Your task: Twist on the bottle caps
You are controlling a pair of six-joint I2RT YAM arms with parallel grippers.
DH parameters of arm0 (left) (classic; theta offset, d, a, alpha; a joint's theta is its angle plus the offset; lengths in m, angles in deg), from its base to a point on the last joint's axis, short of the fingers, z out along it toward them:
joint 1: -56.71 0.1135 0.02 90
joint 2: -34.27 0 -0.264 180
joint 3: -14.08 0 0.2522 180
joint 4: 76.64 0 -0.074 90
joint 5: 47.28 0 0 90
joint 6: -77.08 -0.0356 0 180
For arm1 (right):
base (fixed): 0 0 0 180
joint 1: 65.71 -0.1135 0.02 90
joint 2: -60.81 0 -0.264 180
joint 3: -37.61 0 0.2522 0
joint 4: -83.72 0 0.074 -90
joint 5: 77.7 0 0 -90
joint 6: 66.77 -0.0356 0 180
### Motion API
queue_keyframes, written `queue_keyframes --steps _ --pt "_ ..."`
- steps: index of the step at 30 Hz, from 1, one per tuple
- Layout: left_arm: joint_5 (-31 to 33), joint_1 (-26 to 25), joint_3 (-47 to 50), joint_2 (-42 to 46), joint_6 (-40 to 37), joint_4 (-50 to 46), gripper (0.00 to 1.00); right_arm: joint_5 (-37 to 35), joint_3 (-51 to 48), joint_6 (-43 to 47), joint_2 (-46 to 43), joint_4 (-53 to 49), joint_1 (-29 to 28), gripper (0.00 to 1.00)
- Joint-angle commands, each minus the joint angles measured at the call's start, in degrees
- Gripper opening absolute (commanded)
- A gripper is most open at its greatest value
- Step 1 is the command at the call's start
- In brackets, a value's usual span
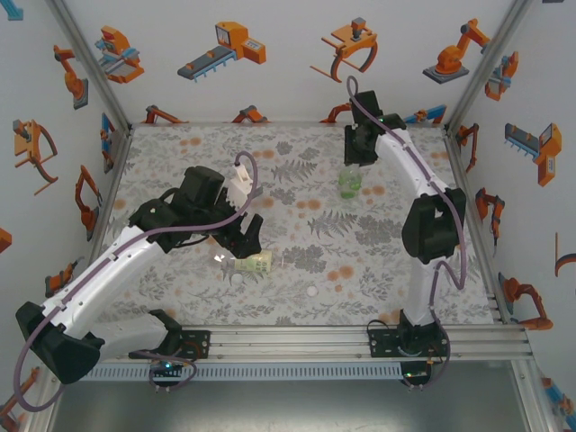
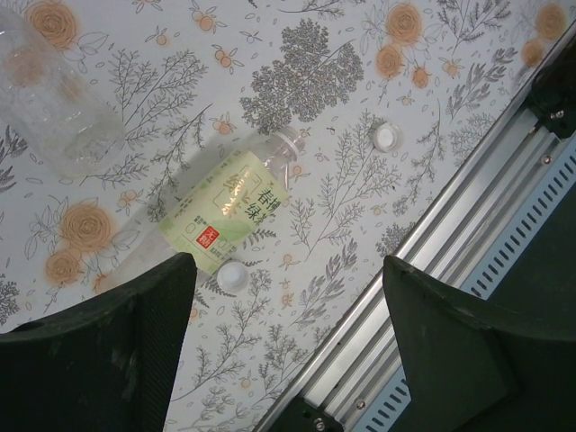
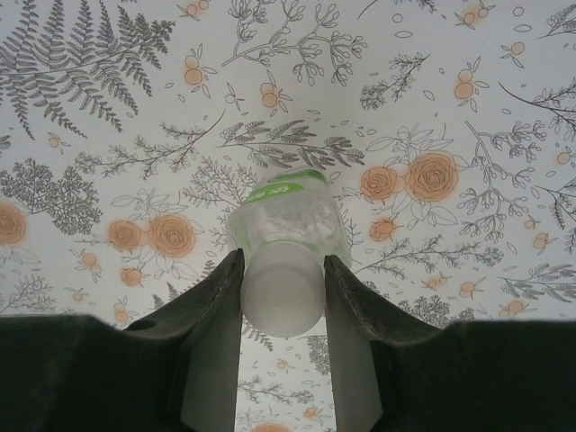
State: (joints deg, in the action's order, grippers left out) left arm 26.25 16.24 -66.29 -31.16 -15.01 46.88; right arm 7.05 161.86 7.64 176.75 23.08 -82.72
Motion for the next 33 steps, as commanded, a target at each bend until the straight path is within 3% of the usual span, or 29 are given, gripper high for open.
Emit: queue_keyframes --steps 1,7,13,21,27,33 --pt "-0.32 0.15 0.49 0.97 -0.11 -0.71 0.77 -0.72 0.12 0.26 0.32 0.51 -0.03 0.21" --pt "-0.76 0.19 0.33 0.39 -0.79 -1.23 0.77 -0.46 -1.29 -0.15 -0.53 1.02 0.00 0.43" --pt "-1.23 0.13 0.06 -0.43 -1.50 -1.36 0.77 -0.71 0.82 0.40 -0.97 -0.62 0.04 0.56" --pt "-3.00 0.16 -0.10 -1.69 -7.78 -3.76 0.76 -0.91 5.91 1.40 -2.58 -4.02 -0.03 0.57" --pt "-6.20 0.08 1.79 -1.79 -21.26 -5.97 0.76 -0.33 4.31 1.58 -7.96 -5.12 0.02 0.57" --pt "-2.77 -0.07 3.49 -4.68 -33.85 -9.03 0.76 0.94 -3.06 0.77 -16.20 -4.68 0.00 0.57"
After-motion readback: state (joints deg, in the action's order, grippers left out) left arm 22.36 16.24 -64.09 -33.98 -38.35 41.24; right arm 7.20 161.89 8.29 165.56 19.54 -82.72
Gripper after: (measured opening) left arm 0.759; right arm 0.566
